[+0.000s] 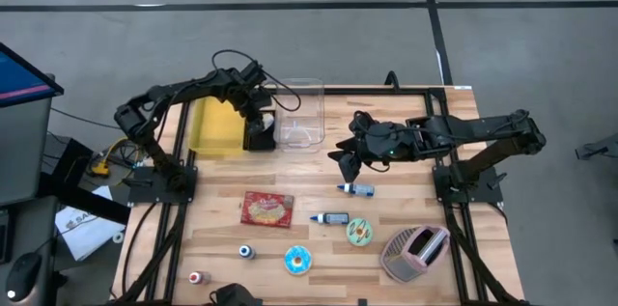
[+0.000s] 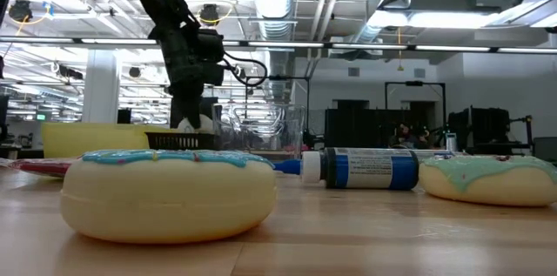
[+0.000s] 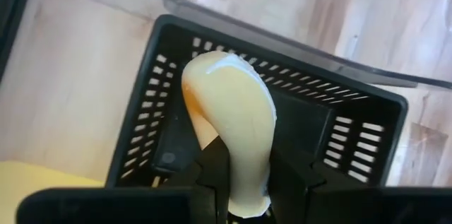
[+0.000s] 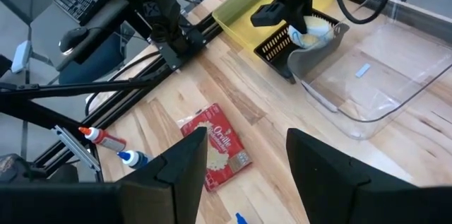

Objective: Pick & Place Food Item
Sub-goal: Put the white doughnut into the black bin

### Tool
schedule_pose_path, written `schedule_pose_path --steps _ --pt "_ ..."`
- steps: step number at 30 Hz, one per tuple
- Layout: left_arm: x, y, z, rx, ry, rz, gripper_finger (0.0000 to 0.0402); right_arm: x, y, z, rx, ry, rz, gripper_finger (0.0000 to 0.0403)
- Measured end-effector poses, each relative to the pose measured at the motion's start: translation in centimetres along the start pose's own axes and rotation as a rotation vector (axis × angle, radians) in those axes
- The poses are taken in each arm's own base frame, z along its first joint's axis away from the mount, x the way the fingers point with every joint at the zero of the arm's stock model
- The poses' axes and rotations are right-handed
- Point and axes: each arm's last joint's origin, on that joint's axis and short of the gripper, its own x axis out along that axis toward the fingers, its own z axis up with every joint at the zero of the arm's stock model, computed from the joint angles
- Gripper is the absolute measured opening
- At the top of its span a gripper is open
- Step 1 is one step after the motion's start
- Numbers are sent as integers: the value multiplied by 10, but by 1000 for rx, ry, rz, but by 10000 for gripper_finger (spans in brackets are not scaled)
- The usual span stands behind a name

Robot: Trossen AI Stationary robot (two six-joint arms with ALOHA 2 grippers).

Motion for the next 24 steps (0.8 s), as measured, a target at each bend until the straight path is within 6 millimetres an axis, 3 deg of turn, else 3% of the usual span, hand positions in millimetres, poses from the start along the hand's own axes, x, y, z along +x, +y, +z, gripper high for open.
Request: schedule_pose_path --steps 17,24 --pt "14 -2 -12 11 16 -21 71 -4 7 -6 11 -20 -6 187" --pt "14 2 -6 29 -48 26 114 -4 7 -6 31 -19 -7 187"
